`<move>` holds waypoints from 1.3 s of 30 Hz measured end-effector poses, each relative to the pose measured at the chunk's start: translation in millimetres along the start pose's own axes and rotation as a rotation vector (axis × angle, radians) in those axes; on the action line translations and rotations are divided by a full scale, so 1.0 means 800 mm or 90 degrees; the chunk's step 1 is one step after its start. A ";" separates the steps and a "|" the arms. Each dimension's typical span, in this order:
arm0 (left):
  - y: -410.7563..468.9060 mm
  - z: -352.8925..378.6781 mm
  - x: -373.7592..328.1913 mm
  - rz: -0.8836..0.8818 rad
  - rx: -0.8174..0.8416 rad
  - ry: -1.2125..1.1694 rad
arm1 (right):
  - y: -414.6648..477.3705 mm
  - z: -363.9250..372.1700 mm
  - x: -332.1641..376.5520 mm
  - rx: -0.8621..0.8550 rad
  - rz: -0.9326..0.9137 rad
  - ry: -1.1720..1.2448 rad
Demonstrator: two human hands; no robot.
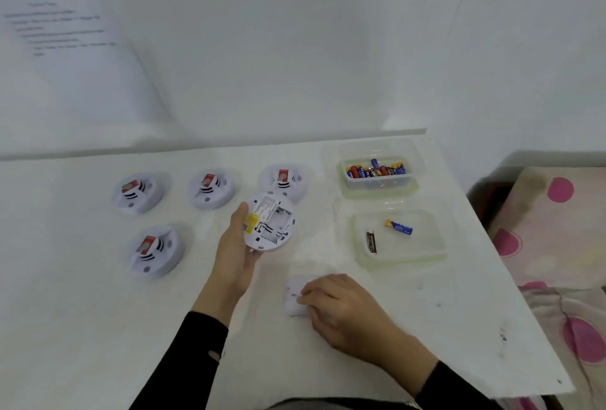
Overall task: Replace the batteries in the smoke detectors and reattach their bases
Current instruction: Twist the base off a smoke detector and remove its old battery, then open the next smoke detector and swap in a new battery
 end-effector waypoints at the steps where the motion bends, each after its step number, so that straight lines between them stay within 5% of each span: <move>1: 0.000 -0.020 0.001 0.009 -0.047 0.031 | -0.008 0.006 -0.001 0.007 -0.004 -0.001; 19: -0.016 -0.091 -0.006 0.189 -0.242 0.265 | 0.055 0.057 -0.063 -0.004 0.033 0.020; 26: -0.002 -0.076 -0.012 0.205 -0.246 0.327 | 0.049 0.049 -0.083 -0.064 0.148 0.055; 39: -0.003 -0.075 -0.020 0.244 -0.232 0.429 | 0.045 0.049 -0.075 -0.053 0.149 0.098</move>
Point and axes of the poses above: each hand's wrist, its own y-axis towards the middle knuckle, its own z-axis out of the palm, x = y × z, the point moved 9 cm from there along y, towards the middle knuckle, and after that the axes turned 11 degrees about -x, right-handed, at the moved point
